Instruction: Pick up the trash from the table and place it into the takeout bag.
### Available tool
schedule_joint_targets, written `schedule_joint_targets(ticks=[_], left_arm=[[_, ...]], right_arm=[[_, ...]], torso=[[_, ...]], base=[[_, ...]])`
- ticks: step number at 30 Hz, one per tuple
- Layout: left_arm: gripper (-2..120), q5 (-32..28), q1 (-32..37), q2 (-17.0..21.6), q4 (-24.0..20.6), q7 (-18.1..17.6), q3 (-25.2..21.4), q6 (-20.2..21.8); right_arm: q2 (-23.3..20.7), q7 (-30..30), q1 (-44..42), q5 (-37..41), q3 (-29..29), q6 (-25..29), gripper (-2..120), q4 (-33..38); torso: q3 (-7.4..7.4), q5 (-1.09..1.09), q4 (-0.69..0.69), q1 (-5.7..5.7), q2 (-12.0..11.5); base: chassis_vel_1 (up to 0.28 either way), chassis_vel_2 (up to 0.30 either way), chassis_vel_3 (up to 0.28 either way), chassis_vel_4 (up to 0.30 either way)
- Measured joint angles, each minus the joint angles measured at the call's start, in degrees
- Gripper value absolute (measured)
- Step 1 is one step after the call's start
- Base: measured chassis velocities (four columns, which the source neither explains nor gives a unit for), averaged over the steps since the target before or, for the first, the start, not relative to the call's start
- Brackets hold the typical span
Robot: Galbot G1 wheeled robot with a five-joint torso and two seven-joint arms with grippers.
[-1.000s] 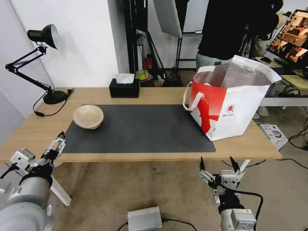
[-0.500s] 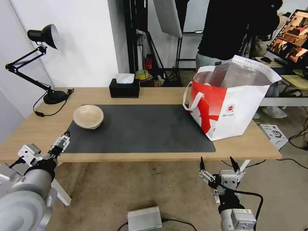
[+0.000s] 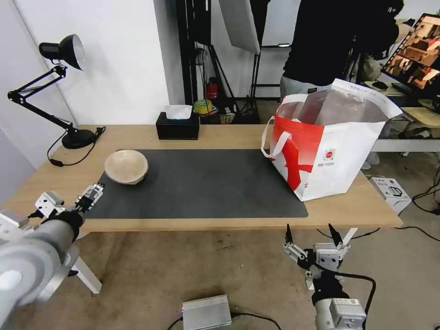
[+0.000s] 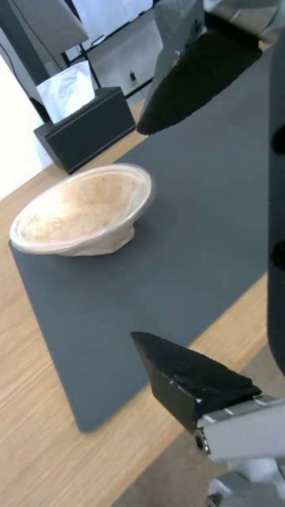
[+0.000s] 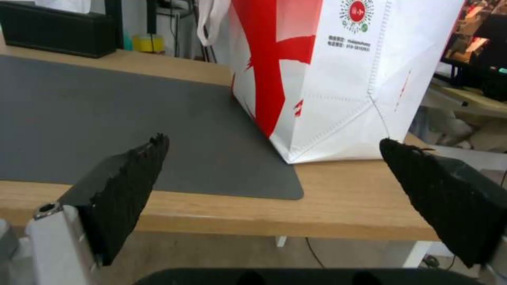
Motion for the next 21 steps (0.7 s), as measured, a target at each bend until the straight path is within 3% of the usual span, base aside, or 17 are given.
schedule_joint_targets(ticks=[21], left_arm=[[100, -0.4, -13.4, 2.3, 9.7, -3.5, 10.1, -0.6]], right_arm=[[0.0, 0.0, 0.0, 0.0, 0.0, 0.0, 100, 0.0]], torso=[[0.0, 0.01, 0.0, 0.0, 0.0]], base=[[0.0, 0.0, 0.0, 0.0]])
